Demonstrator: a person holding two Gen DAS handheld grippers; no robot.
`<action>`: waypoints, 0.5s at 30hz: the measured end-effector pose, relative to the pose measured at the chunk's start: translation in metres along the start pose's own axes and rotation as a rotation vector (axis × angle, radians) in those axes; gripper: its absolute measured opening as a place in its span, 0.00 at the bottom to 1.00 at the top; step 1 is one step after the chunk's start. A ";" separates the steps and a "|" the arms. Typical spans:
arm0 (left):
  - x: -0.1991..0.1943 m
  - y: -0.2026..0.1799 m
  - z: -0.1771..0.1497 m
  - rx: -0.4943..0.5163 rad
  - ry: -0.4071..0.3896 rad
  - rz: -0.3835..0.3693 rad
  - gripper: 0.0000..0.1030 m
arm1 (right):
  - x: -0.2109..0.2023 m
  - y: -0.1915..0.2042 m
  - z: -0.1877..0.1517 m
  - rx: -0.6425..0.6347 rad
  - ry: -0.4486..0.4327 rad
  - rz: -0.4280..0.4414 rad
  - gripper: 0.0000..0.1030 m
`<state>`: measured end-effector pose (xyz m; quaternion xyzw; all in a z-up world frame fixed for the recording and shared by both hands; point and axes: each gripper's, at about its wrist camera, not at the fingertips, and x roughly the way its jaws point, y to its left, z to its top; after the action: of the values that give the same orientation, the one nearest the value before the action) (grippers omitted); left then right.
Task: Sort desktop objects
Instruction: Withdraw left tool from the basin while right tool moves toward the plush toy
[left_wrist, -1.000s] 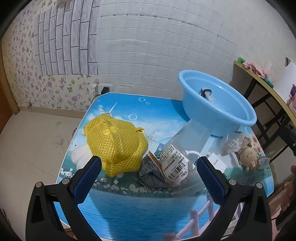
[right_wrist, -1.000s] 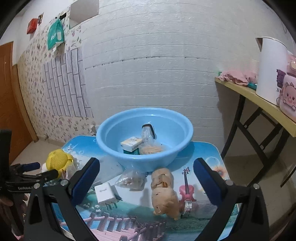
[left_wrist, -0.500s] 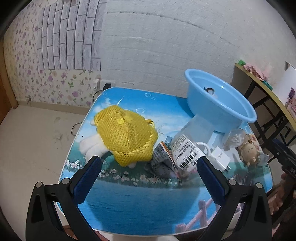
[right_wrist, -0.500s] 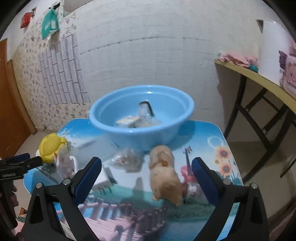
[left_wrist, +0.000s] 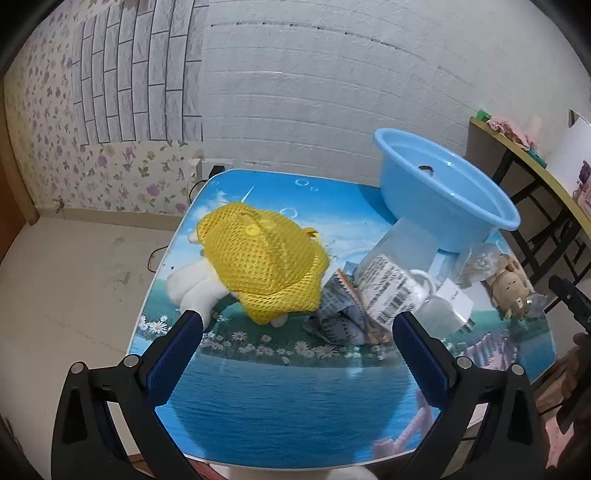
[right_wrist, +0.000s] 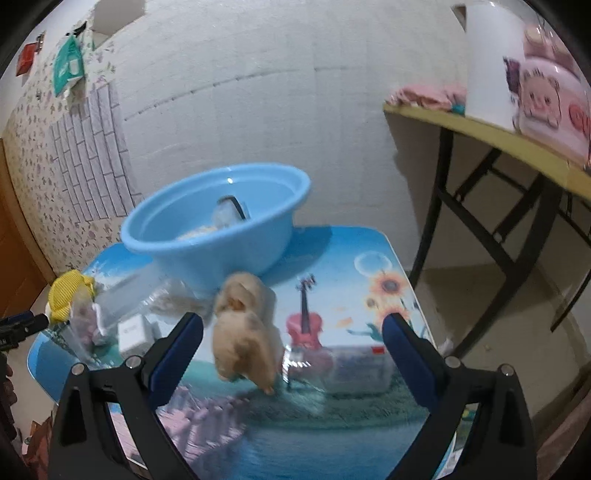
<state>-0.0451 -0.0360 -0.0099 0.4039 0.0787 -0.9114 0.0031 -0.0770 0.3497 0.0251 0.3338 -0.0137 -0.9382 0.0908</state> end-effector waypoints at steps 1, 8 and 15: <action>0.002 0.002 0.000 -0.001 0.005 0.008 1.00 | 0.000 -0.003 -0.002 0.002 0.004 -0.005 0.97; 0.008 0.017 -0.003 -0.032 0.031 0.026 1.00 | -0.006 -0.013 -0.018 -0.075 0.008 -0.066 0.95; 0.018 0.026 -0.007 -0.053 0.060 0.048 1.00 | 0.013 -0.022 -0.029 -0.024 0.083 -0.045 1.00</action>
<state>-0.0499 -0.0599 -0.0315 0.4327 0.0932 -0.8961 0.0332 -0.0726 0.3702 -0.0073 0.3717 0.0091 -0.9254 0.0741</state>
